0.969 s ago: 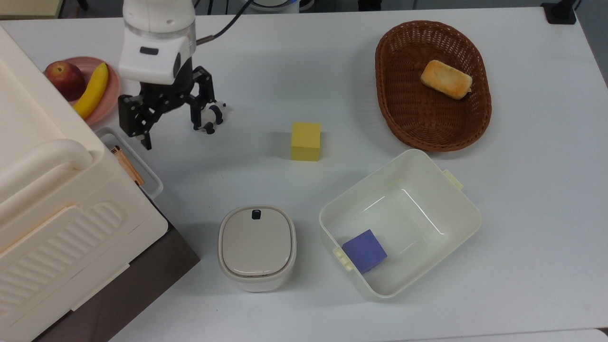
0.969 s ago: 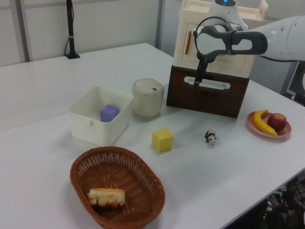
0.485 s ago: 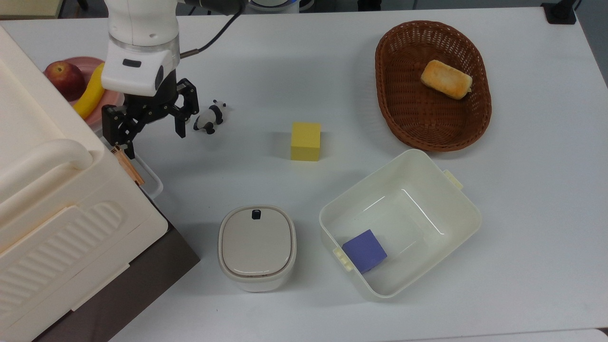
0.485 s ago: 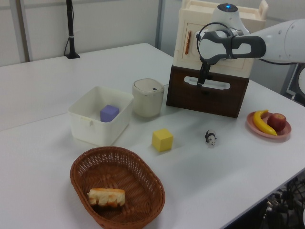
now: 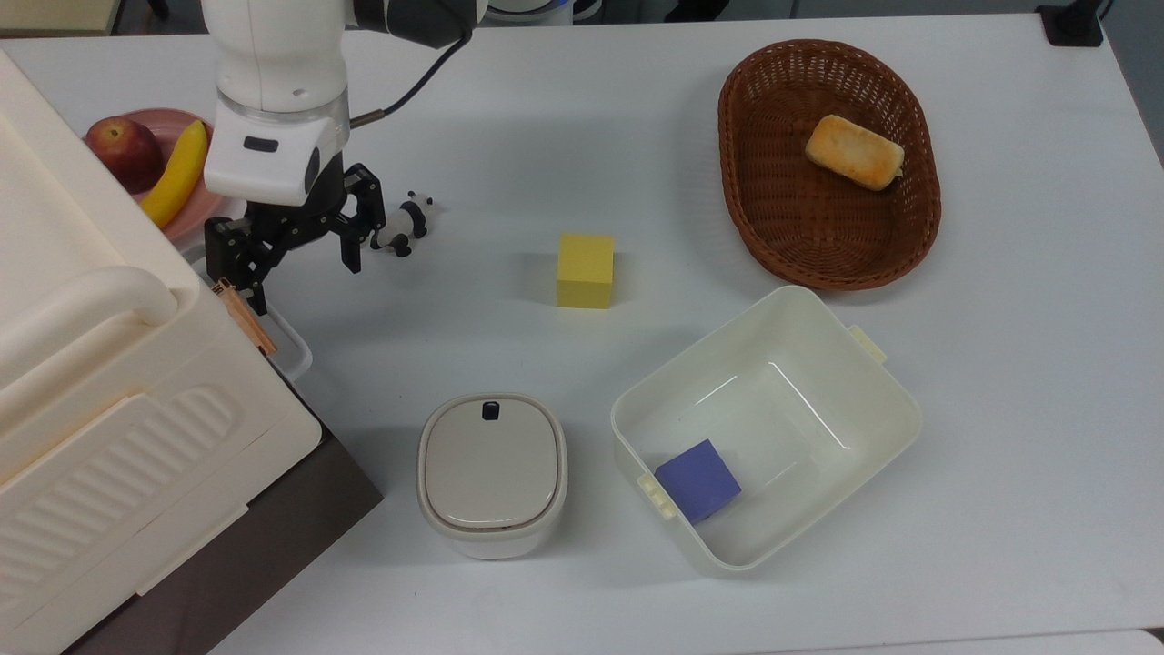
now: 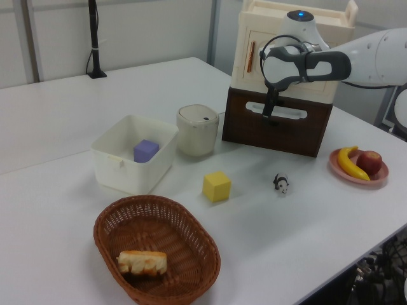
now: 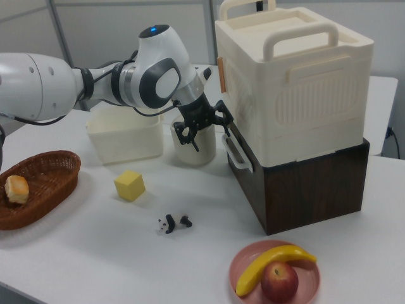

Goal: Slide open the drawer
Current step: 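Lower the gripper and close it on the white drawer handle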

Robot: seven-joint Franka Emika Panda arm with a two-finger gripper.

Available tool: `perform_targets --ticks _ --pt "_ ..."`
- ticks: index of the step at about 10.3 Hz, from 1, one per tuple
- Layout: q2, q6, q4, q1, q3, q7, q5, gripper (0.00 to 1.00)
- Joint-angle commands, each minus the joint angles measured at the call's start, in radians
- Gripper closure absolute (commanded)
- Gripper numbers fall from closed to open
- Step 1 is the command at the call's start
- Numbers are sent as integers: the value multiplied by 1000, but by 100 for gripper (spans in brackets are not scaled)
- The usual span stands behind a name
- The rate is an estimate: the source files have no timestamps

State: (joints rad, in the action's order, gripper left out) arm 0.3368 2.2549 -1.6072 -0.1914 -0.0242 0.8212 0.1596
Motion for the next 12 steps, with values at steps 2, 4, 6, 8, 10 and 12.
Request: perform_targets --ticks 2,4,6,8,10,12 --pt "22 26 6 -5 1 24 57 0" --pt "28 58 4 -8 1 24 58 0" --pt "42 60 4 -10 1 26 61 0" --pt "48 63 4 -10 -2 21 75 0" --pt "59 64 4 -10 -3 19 80 0" --pt "61 64 4 -8 -6 19 86 0"
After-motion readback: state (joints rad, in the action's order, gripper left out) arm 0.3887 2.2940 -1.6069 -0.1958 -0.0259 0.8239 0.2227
